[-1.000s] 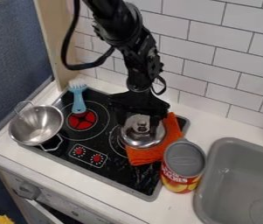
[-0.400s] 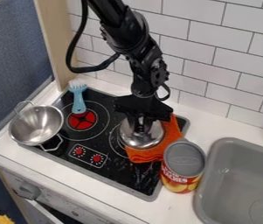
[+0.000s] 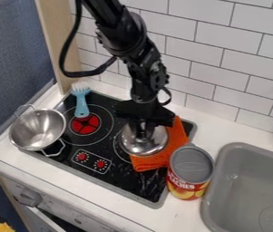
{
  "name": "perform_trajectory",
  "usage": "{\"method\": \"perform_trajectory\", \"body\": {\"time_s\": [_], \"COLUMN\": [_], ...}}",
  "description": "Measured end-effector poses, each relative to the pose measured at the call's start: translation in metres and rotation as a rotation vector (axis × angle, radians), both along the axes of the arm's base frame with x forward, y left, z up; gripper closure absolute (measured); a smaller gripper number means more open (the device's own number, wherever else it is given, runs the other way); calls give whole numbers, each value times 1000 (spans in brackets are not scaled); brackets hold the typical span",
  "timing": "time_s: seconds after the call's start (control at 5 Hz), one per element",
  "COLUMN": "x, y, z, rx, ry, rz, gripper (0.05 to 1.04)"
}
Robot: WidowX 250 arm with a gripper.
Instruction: Move the silver lid to the upper middle of the burner
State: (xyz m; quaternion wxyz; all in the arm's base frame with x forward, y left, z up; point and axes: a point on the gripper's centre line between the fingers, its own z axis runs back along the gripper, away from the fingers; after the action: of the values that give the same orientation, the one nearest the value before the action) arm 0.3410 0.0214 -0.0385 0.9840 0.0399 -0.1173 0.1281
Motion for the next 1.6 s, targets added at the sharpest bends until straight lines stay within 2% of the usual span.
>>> {"method": "perform_trajectory", "body": {"time_s": [0.4, 0.6, 0.8, 1.0, 1.2, 1.6], "x": [-3, -6, -5, 5, 14, 29], "y": [23, 39, 49, 61, 77, 85], "z": [45, 62, 66, 65, 54, 19], "rx": [-43, -41, -19, 20, 12, -20], "ry": [-89, -128, -141, -153, -132, -49], "rz": [64, 108, 134, 149, 191, 209], "gripper": [809, 809, 809, 809, 809, 809]}}
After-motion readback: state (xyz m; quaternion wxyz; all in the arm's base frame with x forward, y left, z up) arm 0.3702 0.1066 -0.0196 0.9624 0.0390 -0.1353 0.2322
